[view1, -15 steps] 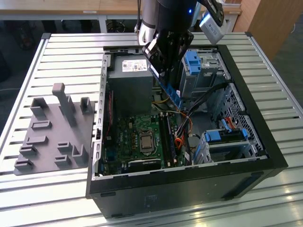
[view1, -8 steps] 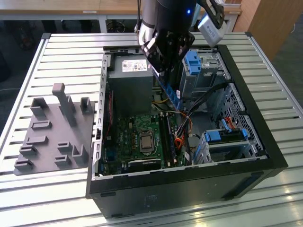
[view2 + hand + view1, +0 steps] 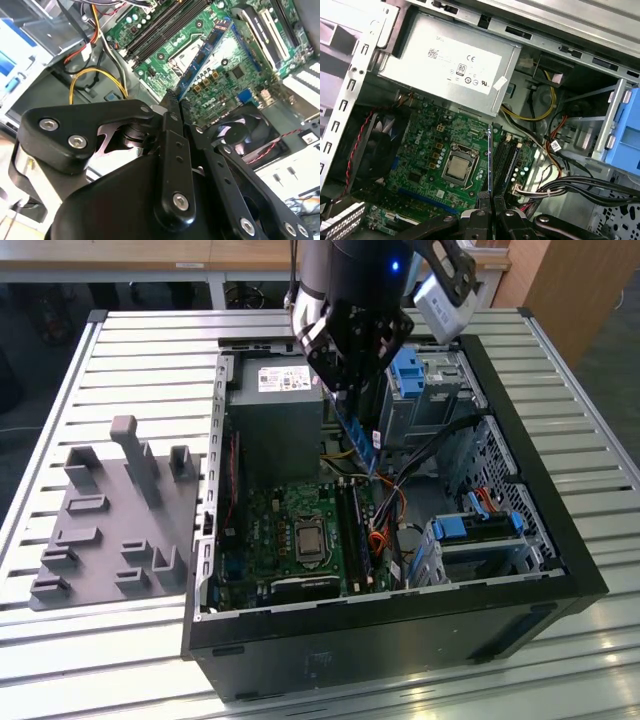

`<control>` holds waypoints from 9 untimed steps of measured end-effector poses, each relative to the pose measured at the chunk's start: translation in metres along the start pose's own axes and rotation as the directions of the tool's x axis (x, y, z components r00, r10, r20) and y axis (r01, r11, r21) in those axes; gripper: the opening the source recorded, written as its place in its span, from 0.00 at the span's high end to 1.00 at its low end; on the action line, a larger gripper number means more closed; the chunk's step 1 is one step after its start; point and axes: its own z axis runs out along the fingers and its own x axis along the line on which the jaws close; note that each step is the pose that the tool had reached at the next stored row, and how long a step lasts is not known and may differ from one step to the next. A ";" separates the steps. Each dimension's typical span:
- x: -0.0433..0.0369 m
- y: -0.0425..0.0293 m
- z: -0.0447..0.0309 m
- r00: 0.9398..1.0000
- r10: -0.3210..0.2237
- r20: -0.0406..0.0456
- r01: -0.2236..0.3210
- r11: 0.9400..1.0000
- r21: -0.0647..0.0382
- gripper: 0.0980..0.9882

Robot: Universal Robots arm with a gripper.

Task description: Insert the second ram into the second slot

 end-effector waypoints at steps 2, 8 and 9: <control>0.0000 0.0000 0.0001 1.000 0.024 0.001 -0.024 1.000 0.000 0.96; 0.0000 0.0000 0.0007 0.992 0.124 0.002 -0.124 0.992 0.001 0.96; 0.0000 0.0000 0.0009 0.990 0.141 0.002 -0.141 0.990 0.002 0.96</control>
